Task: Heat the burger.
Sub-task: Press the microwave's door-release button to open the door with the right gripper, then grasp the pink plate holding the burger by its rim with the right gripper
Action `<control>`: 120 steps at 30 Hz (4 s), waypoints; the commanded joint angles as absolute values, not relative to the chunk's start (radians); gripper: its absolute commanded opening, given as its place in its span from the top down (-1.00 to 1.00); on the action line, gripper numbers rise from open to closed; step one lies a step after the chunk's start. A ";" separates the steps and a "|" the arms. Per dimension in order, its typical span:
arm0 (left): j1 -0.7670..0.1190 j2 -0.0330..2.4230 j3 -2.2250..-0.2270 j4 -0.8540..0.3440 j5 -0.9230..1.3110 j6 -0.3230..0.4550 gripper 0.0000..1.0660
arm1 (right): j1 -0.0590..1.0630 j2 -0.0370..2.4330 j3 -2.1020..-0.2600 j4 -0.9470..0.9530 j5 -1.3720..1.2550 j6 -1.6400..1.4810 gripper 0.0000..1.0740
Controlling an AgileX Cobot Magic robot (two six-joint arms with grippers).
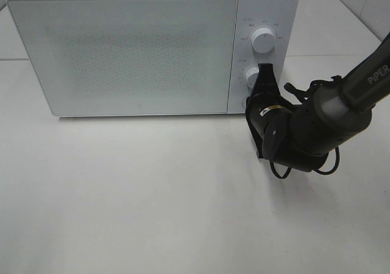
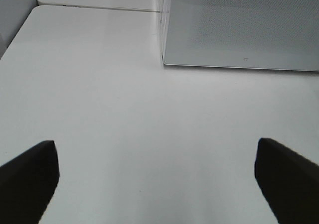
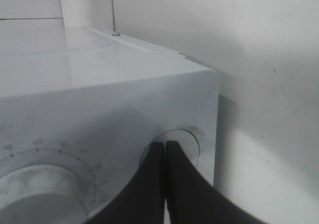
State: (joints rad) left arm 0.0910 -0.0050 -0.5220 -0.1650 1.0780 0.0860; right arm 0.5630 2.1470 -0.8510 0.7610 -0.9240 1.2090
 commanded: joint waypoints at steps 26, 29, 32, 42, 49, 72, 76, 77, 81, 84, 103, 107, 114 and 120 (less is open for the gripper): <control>0.095 -0.025 -0.521 -0.167 1.068 0.087 -0.87 | 0.540 2.158 -0.993 0.721 -1.128 1.180 1.00; 0.095 -0.025 -0.521 -0.167 1.068 0.087 -0.87 | 0.535 2.178 -1.025 0.722 -1.163 1.185 1.00; 0.095 -0.025 -0.521 -0.167 1.068 0.087 -0.87 | 0.523 2.204 -1.049 0.713 -1.171 1.211 1.00; 0.095 -0.025 -0.521 -0.167 1.068 0.087 -0.87 | 0.523 2.213 -1.055 0.712 -1.169 1.221 1.00; 0.095 -0.025 -0.521 -0.167 1.068 0.087 -0.87 | 0.523 2.213 -1.054 0.696 -1.147 1.221 1.00; 0.095 -0.025 -0.521 -0.167 1.068 0.087 -0.87 | 0.551 2.066 -0.779 0.632 -0.918 1.277 1.00; 0.095 -0.025 -0.521 -0.167 1.068 0.087 -0.87 | 0.550 1.990 -0.706 0.593 -0.819 1.217 1.00; 0.095 -0.025 -0.521 -0.167 1.068 0.087 -0.87 | 0.550 1.972 -0.690 0.583 -0.798 1.204 1.00; 0.095 -0.025 -0.521 -0.167 1.068 0.087 -0.87 | 0.550 1.920 -0.646 0.580 -0.741 1.138 1.00; 0.095 -0.025 -0.521 -0.167 1.068 0.087 -0.87 | 0.550 1.833 -0.599 0.580 -0.656 0.951 0.99; 0.095 -0.025 -0.521 -0.167 1.068 0.087 -0.87 | 0.548 1.562 -0.618 0.494 -0.048 0.140 0.95; 0.095 -0.025 -0.521 -0.167 1.068 0.087 -0.87 | 0.548 1.562 -0.705 0.348 0.231 0.059 0.95; 0.095 -0.025 -0.521 -0.167 1.068 0.087 -0.87 | 0.549 1.562 -0.818 0.133 0.513 0.038 0.95; 0.095 -0.025 -0.521 -0.167 1.068 0.087 -0.87 | 0.549 1.562 -0.912 -0.040 0.734 -0.078 0.93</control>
State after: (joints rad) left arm 0.0910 -0.0050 -0.5220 -0.1640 1.0780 0.0860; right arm 0.5530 1.5690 -0.9060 -0.0150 0.6970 -0.0530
